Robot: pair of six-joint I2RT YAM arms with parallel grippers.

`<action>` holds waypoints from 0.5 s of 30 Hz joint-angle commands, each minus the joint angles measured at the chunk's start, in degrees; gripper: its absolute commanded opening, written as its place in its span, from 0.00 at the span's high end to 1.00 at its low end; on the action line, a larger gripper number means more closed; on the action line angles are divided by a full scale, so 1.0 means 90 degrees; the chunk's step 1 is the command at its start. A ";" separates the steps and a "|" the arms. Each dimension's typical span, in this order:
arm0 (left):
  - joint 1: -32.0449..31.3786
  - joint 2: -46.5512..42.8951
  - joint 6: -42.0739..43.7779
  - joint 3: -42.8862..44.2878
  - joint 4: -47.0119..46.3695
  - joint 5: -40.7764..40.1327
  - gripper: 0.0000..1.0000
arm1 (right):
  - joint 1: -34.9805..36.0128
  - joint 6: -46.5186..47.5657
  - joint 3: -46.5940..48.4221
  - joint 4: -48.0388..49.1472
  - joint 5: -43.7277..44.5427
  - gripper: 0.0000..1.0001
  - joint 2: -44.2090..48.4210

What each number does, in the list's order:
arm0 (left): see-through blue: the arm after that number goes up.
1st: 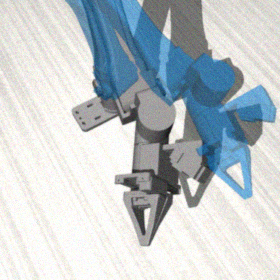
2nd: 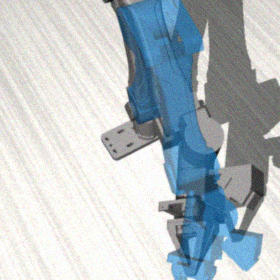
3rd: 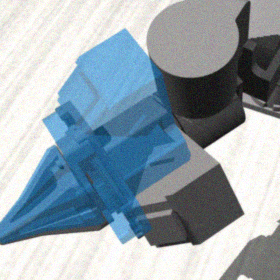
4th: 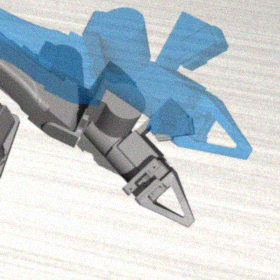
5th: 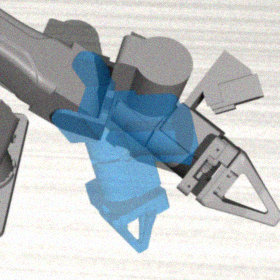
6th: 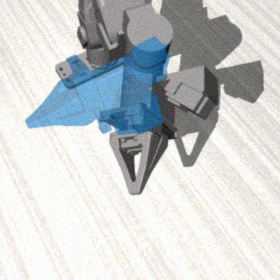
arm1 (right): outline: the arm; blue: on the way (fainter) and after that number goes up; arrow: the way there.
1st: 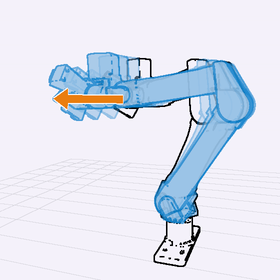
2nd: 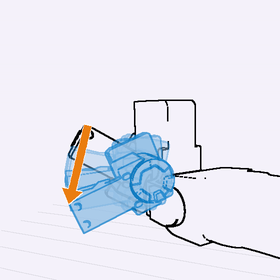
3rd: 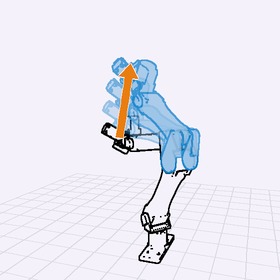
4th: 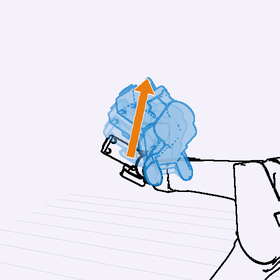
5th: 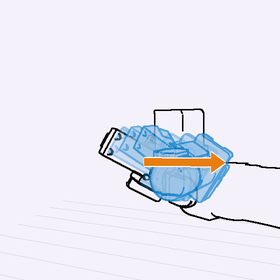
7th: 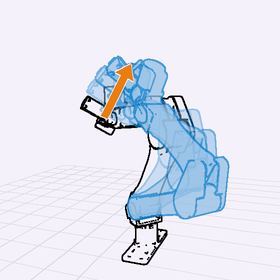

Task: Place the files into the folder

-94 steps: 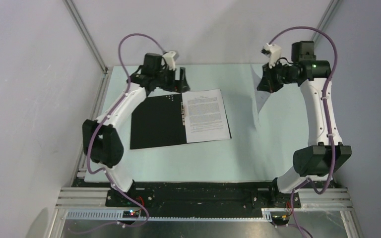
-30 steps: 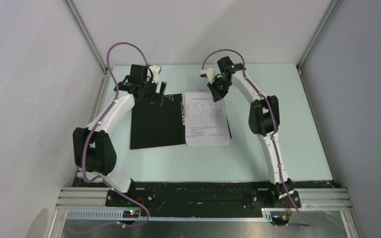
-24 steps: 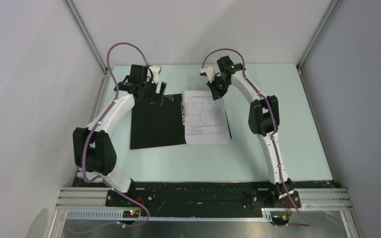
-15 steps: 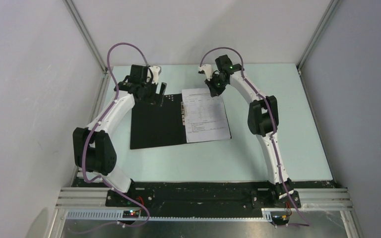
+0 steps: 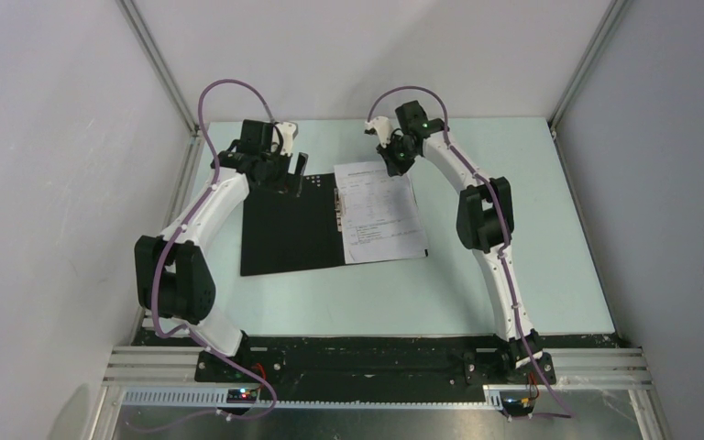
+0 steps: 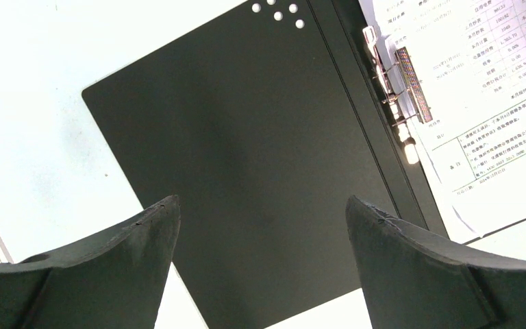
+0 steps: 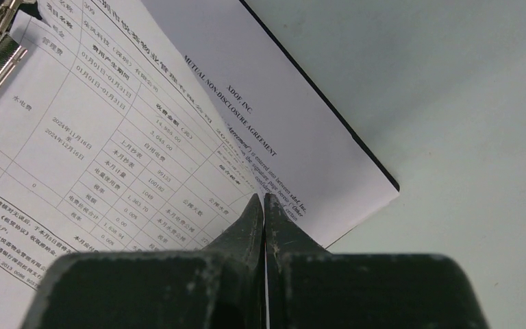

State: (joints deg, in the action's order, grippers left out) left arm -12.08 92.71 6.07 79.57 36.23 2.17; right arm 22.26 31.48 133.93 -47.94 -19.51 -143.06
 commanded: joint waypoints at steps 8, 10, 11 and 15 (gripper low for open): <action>-0.0011 -0.0086 -0.0057 0.0130 -0.0037 0.0175 0.05 | -0.0038 -0.0384 -0.0042 -0.0537 -0.0082 1.00 -0.0070; -0.0011 -0.0079 -0.0060 0.0122 -0.0038 0.0182 0.05 | -0.0033 -0.0411 -0.0041 -0.0530 -0.0051 1.00 -0.0069; -0.0007 -0.0082 -0.0064 0.0123 -0.0038 0.0180 0.05 | -0.0032 -0.0417 -0.0038 -0.0507 -0.0040 1.00 -0.0066; -0.0012 -0.0083 -0.0068 0.0116 -0.0044 0.0180 0.05 | -0.0011 -0.0417 -0.0019 -0.0454 0.0034 1.00 -0.0071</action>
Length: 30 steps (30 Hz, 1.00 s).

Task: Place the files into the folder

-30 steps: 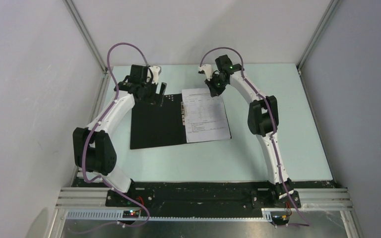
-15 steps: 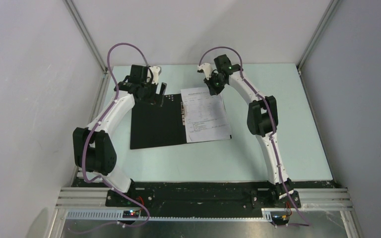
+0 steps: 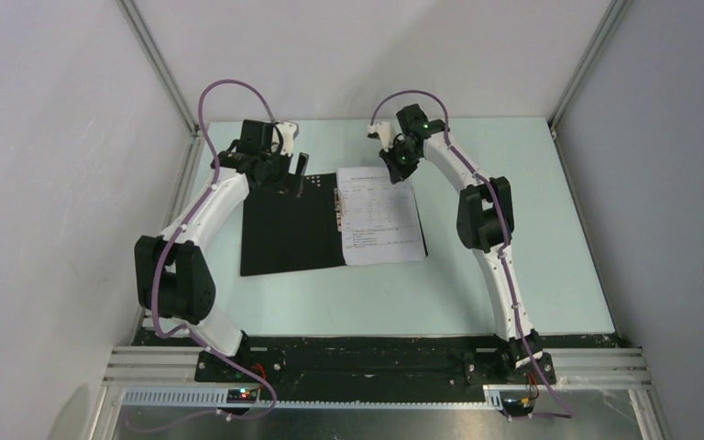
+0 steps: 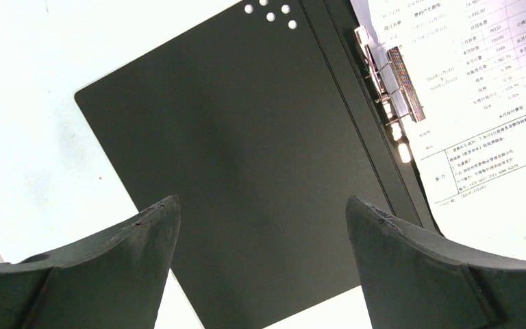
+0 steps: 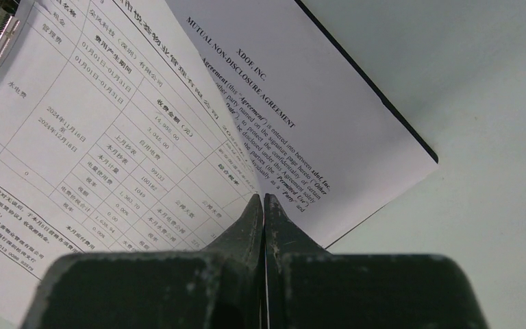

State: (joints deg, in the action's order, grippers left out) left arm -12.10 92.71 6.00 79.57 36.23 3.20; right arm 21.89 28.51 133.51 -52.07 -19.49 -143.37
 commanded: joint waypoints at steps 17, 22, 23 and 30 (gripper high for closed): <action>-0.0020 -0.0049 -0.0084 0.0164 -0.0050 0.0100 0.05 | 0.0109 -0.0320 0.0066 0.0298 0.0445 0.92 -0.0061; -0.0027 -0.0046 -0.0090 0.0163 -0.0048 0.0108 0.05 | 0.0126 -0.0418 0.0086 0.0385 0.0562 0.78 -0.0071; -0.0025 -0.0054 -0.0083 0.0148 -0.0045 0.0099 0.05 | 0.0121 -0.0437 0.0087 0.0395 0.0583 0.75 -0.0068; -0.0039 -0.0083 -0.0084 0.0122 -0.0047 0.0085 0.05 | 0.0141 -0.0570 0.0110 0.0544 0.0623 0.58 -0.0049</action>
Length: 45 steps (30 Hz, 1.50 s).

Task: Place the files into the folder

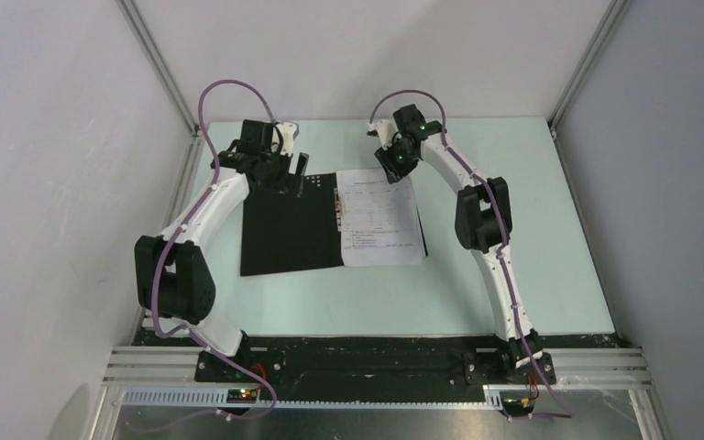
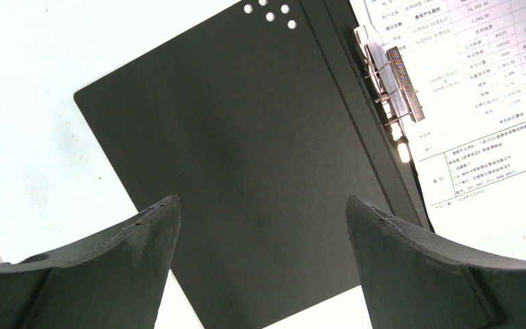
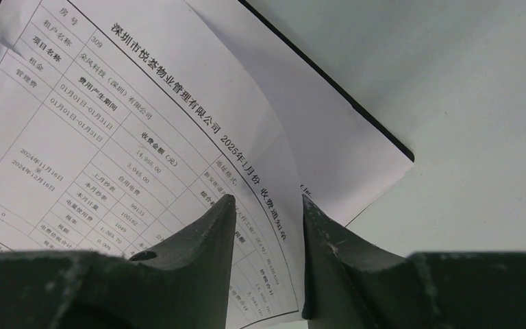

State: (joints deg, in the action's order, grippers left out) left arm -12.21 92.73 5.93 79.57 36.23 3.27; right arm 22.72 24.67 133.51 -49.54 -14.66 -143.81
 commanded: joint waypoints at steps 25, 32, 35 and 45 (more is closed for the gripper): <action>-0.0207 -0.0221 0.0090 0.0074 -0.0040 -0.0065 0.05 | 0.0052 -0.0237 0.0433 0.0605 0.0055 1.00 -0.0168; -0.0272 -0.0216 0.0131 0.0054 -0.0034 -0.0116 0.05 | 0.0045 -0.0295 0.0439 0.0769 0.0017 1.00 -0.0206; -0.0297 -0.0200 0.0130 0.0046 -0.0036 -0.0119 0.04 | 0.0044 -0.0361 0.0443 0.0789 0.0055 1.00 -0.0231; -0.0323 -0.0119 0.0100 0.0104 -0.0036 -0.0081 0.04 | 0.0042 -0.0491 0.0458 0.0849 0.0228 1.00 -0.0251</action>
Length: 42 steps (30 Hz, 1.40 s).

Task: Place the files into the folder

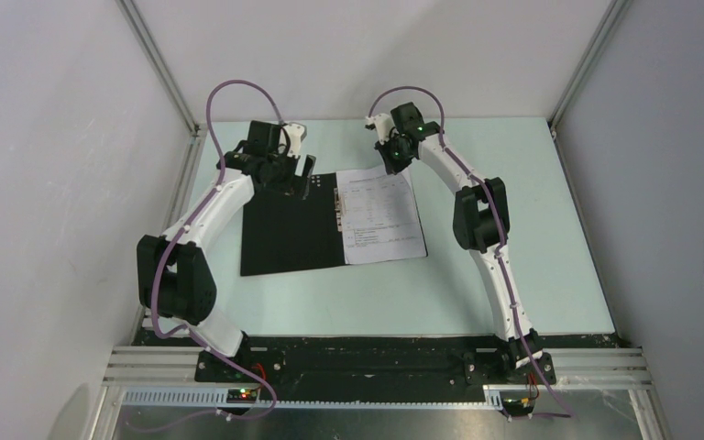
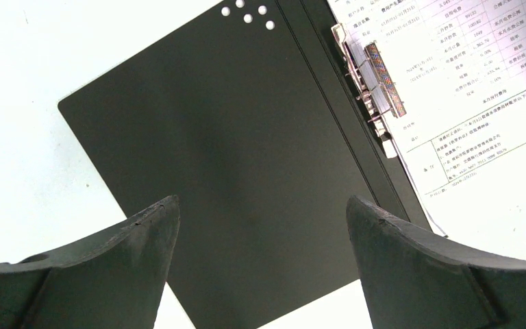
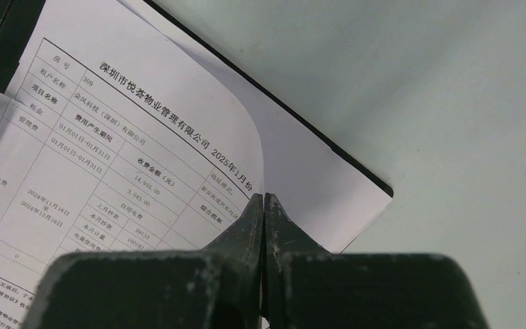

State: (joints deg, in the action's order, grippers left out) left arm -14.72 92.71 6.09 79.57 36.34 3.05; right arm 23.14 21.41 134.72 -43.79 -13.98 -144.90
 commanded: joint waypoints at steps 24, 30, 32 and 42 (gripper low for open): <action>-0.0059 -0.0126 0.0068 0.0104 -0.0056 -0.0021 0.04 | 0.0063 -0.0162 0.0222 0.0247 0.0468 0.56 -0.0059; -0.0064 -0.0121 0.0089 0.0118 -0.0062 -0.0125 0.04 | 0.0066 -0.0171 0.0442 0.0304 0.0597 0.16 -0.0003; -0.0069 -0.0101 0.0087 0.0156 -0.0055 -0.0169 0.04 | 0.0061 -0.0191 0.0640 0.0296 0.0680 0.06 0.0038; 0.0276 -0.0192 -0.0255 0.0437 -0.0071 -0.0628 0.01 | -0.0154 -0.0211 -0.0210 0.0592 0.0092 0.01 0.1774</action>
State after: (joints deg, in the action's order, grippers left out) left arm -14.20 92.71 6.00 80.34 36.60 -1.21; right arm 22.79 19.49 137.51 -41.85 -8.51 -142.65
